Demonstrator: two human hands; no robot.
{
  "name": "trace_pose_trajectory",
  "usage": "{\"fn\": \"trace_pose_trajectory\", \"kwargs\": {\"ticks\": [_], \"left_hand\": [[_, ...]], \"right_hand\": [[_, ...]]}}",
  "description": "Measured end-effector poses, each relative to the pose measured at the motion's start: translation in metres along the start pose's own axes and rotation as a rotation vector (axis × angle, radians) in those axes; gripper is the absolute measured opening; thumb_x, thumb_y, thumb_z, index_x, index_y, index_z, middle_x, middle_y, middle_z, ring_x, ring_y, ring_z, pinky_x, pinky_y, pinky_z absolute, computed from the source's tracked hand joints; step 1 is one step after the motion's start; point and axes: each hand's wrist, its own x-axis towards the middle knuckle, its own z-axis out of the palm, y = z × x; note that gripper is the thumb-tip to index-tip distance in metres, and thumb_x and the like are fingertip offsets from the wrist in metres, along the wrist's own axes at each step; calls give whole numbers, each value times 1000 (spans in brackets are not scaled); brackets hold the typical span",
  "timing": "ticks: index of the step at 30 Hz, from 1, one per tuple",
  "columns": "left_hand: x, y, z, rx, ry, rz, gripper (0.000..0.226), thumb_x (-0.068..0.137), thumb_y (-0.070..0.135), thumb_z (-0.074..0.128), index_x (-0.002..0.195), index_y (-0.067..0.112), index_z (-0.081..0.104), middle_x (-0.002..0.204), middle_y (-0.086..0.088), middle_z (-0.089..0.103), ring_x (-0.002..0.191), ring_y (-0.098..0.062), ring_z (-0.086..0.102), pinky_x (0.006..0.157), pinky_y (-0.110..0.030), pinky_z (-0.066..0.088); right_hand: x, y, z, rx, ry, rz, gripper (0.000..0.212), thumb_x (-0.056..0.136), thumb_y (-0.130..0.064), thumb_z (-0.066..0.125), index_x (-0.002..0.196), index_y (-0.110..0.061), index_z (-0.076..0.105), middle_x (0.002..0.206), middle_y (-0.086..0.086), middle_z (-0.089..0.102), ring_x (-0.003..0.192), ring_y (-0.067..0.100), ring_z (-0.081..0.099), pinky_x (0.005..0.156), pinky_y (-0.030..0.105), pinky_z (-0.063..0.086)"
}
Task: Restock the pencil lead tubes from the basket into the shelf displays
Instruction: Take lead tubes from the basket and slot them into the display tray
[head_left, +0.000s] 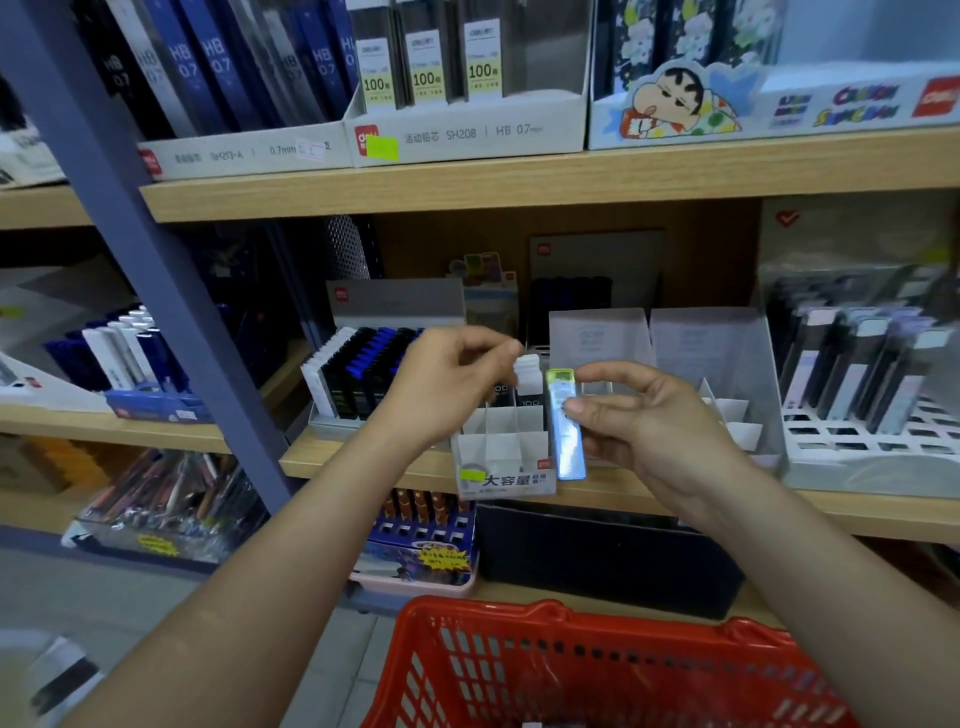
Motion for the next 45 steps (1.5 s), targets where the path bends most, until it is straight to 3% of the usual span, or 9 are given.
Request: {"fn": "trace_pose_trajectory", "kwargs": {"ticks": [4,9,12,16,21,26,32,39,45], "left_hand": [[-18,13,-1,-240,-187,-137,29,84,28,68,108,12,69,81,-4,73,61,-9,61,60,-23,53],[-27,14,-8,-376,-150,-206,17,82,9,72,96,3,66,74,-8,72,65,-15,67,57,-22,53],[-27,11,-18,-363,-30,-151,17,85,4,69,99,13,67,74,-7,72,68,-17,67,63,-25,56],[-20,-2,-39,-222,212,-90,24,88,4,66,110,14,68,73,-5,69,67,-9,66,67,-21,55],[-14,-14,-38,-42,329,-59,26,86,9,71,97,32,67,76,-8,66,71,-28,67,76,-45,58],[-16,-15,-31,-109,213,-48,27,85,6,71,96,31,69,80,-11,68,72,-21,70,77,-41,60],[-24,-20,-24,-6,96,-22,25,87,6,69,96,30,69,86,-12,70,77,-23,70,74,-31,59],[-28,-29,-19,296,24,13,19,82,13,74,93,28,70,80,8,64,71,-4,56,69,-21,48],[-25,-27,-18,389,9,-15,20,84,17,72,101,26,69,82,18,58,69,3,50,64,-8,36]], "right_hand": [[-1,-1,8,-21,15,-57,14,79,-6,75,88,-10,66,83,10,77,77,18,73,70,31,57],[-3,1,17,-80,-19,-103,6,83,-10,72,88,-10,69,84,10,76,81,21,72,78,37,57],[-3,2,16,-281,-56,-132,3,86,-15,73,87,-17,73,86,3,76,86,17,71,81,33,58],[-4,7,8,-813,-139,-188,16,80,-26,79,94,-32,72,95,-8,68,89,6,62,80,22,52],[-3,16,13,-1079,-165,-361,14,85,-20,76,98,-24,76,97,-9,62,87,7,55,83,25,46],[-4,19,9,-1098,-119,-373,21,86,-6,70,87,-26,74,85,-15,64,78,-3,56,76,18,46],[-3,21,8,-1055,-106,-378,22,86,-6,71,85,-28,73,88,-10,69,84,5,60,82,28,52],[-1,22,9,-1010,-113,-377,23,85,-7,72,83,-30,72,86,-11,69,84,4,61,83,31,53],[0,24,5,-983,-101,-374,22,85,-8,72,85,-30,74,88,-12,70,86,3,62,81,26,53]]}}
